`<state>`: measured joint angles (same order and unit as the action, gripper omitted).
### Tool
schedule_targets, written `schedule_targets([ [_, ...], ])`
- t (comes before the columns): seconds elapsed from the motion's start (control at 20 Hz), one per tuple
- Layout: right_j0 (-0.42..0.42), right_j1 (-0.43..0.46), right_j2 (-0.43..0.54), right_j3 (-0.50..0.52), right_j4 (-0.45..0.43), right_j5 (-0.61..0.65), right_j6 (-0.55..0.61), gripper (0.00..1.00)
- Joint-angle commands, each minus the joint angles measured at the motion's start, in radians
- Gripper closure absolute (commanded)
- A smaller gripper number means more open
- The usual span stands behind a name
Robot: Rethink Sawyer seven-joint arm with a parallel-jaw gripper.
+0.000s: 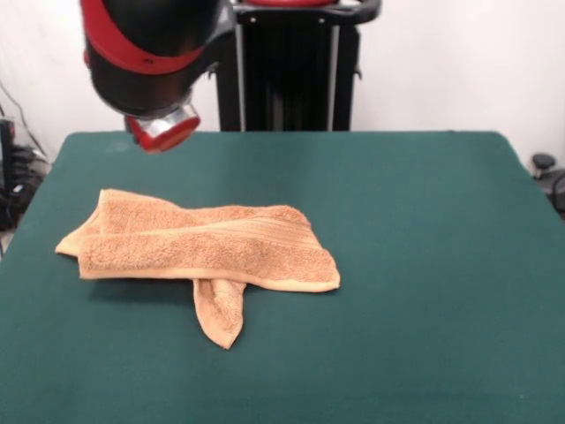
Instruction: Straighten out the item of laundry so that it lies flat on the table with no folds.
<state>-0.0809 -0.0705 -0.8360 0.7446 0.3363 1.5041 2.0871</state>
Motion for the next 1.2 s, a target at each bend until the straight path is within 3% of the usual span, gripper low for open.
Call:
schedule_targets([
  [0.05, -0.040, 0.085, -0.008, -0.258, 0.107, 0.170, 0.408, 1.00],
  [0.35, -0.097, 0.146, -0.058, -0.403, 0.176, 0.217, 0.438, 1.00],
  [0.6, -0.152, 0.204, -0.081, -0.493, 0.251, 0.144, 0.488, 1.00],
  [0.7, -0.176, 0.228, -0.096, -0.523, 0.282, 0.082, 0.533, 1.00],
  [0.95, -0.201, 0.247, -0.002, -0.510, 0.321, -0.297, 0.542, 1.00],
  [1.2, -0.236, 0.215, 0.013, -0.516, 0.382, -0.278, 0.452, 1.00],
])
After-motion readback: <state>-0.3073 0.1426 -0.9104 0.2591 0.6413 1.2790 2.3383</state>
